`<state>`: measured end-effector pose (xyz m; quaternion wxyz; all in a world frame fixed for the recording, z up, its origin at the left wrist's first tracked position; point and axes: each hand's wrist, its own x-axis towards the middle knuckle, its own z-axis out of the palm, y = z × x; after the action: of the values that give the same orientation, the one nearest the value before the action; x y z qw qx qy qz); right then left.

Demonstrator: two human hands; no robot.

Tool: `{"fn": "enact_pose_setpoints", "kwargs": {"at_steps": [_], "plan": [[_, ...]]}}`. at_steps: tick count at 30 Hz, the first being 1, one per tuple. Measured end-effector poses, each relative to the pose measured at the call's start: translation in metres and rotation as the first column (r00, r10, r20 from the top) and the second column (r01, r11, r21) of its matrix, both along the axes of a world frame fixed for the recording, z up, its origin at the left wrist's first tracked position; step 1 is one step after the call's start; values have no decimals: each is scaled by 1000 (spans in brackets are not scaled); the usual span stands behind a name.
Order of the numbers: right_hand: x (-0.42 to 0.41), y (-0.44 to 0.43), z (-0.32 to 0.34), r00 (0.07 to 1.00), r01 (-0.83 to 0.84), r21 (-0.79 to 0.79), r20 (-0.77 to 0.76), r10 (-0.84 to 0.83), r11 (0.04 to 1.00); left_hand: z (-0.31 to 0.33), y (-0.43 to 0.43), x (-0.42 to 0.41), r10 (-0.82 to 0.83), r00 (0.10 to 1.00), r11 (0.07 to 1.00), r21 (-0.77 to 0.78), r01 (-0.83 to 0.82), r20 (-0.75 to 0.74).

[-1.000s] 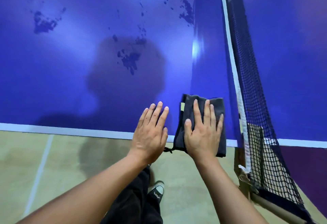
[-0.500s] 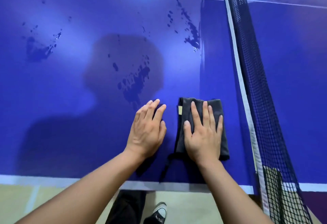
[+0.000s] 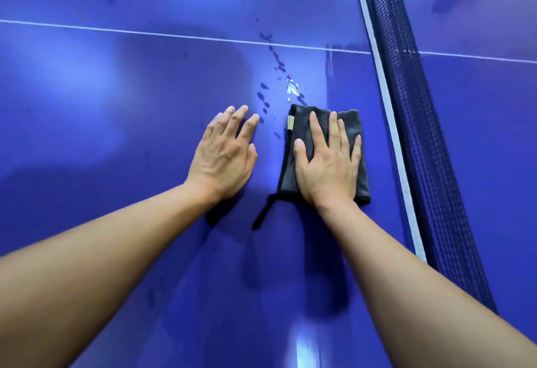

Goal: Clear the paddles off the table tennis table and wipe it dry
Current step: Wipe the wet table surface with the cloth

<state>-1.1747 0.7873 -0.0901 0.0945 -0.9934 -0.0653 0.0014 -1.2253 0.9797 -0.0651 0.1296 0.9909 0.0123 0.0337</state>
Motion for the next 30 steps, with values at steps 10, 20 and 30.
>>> {"fn": "enact_pose_setpoints", "kwargs": {"at_steps": [10, 20, 30], "plan": [[182, 56, 3, 1000, 15, 16, -19, -15, 1000, -18, 6, 28, 35, 999, 999, 23, -36, 37], [210, 81, 10, 993, -112, 25, -44, 113, 993, -18, 7, 31, 78, 997, 996, -42, -76, 26], [94, 83, 9, 962, -271, 34, -27, 271, 962, -11, 7, 24, 103, 988, 994, 7, -105, 116]]}}
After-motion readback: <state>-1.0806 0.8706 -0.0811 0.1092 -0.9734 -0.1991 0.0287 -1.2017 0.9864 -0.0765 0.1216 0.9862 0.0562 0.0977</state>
